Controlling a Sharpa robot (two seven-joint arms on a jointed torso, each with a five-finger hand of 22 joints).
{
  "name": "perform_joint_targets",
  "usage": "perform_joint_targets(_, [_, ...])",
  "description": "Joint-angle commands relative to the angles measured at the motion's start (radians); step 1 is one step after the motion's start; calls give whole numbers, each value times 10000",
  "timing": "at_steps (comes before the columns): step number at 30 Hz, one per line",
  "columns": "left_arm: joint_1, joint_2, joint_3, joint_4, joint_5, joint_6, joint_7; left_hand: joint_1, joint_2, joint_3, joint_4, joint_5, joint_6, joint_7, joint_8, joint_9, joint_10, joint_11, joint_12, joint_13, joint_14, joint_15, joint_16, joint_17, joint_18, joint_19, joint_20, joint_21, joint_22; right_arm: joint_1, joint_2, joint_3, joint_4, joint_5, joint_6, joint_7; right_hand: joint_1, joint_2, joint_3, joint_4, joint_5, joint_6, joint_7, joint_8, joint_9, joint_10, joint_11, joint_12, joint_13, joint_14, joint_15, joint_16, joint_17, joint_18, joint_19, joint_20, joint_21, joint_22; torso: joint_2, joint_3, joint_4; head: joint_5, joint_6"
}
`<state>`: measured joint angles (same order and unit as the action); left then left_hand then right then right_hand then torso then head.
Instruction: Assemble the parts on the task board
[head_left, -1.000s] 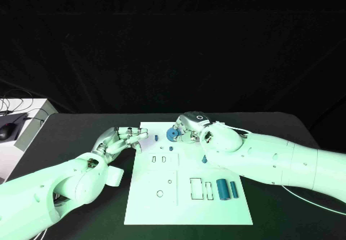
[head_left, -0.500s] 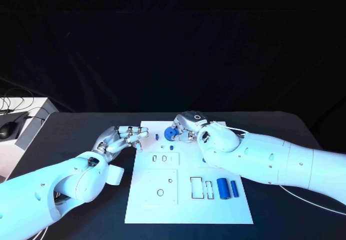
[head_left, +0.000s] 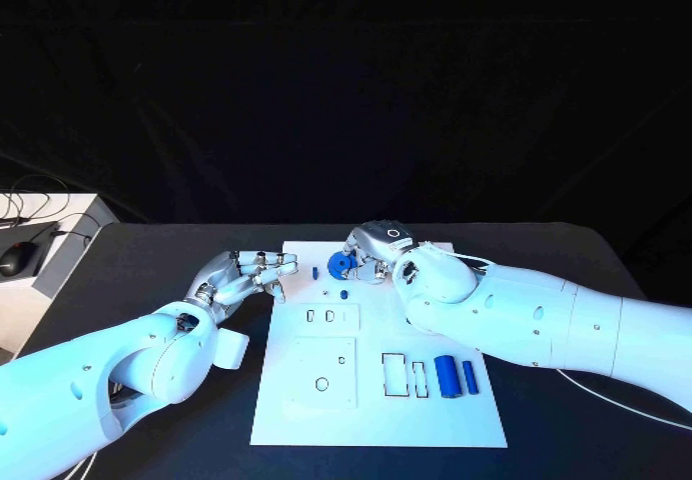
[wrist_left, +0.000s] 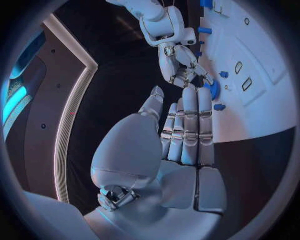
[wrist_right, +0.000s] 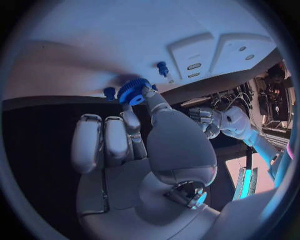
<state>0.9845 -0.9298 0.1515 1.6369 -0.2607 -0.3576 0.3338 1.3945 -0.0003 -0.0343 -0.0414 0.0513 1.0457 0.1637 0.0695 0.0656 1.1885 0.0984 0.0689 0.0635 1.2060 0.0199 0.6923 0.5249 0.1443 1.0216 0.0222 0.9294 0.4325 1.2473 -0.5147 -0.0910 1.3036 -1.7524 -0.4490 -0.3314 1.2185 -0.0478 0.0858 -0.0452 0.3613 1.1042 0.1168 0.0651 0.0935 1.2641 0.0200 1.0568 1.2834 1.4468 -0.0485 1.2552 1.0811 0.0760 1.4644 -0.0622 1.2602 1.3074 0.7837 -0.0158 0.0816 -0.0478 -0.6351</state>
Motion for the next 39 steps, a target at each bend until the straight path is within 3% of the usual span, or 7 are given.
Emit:
perform_joint_targets(1, [-3,-4,9,30,20,204,73,-32,38,-8,-75,-15,-31,-13,-6,6,2,18,7,-11,-32,39,-54,-4,116,-49,26,34,-5,-10,2,0,-55,-237,-55,-146,12,-103,0,35,29,-41,42,21,8,-32,-21,-44,-13,8,-32,-32,8,-108,550,-20,-24,1814,-4,3,-4,12,-24])
perform_joint_targets(16, [-3,0,11,11,20,233,44,-32,38,-8,-75,-15,-31,-13,-6,6,2,18,7,-11,-32,39,-54,-4,116,-49,26,34,-5,-17,-47,0,-61,-396,-137,-171,15,-135,1,48,36,-42,41,25,7,-27,-21,-61,-23,8,-31,-48,16,-108,554,-16,-17,1817,-13,4,-11,32,-47])
perform_joint_targets(27, [-3,-9,11,8,20,228,42,-32,38,-8,-75,-15,-31,-13,-6,6,2,18,7,-11,-32,39,-54,-4,116,-49,26,34,-5,-18,-81,-1,-126,-195,157,-41,-11,-380,-31,366,-50,-409,162,4,-54,-191,70,-258,-170,3,41,-77,54,-86,542,54,-65,1810,-5,1,-19,8,-47])
perform_joint_targets(39, [-3,3,11,-16,20,225,44,-32,38,-8,-75,-15,-31,-13,-6,6,2,18,7,-11,-32,39,-54,-4,116,-49,26,34,-5,-18,-149,-1,-61,-107,232,26,-21,-382,-24,468,-37,-323,135,9,-31,-174,55,-238,-188,9,27,-85,64,-85,543,48,-68,1809,-11,9,-7,15,-81])
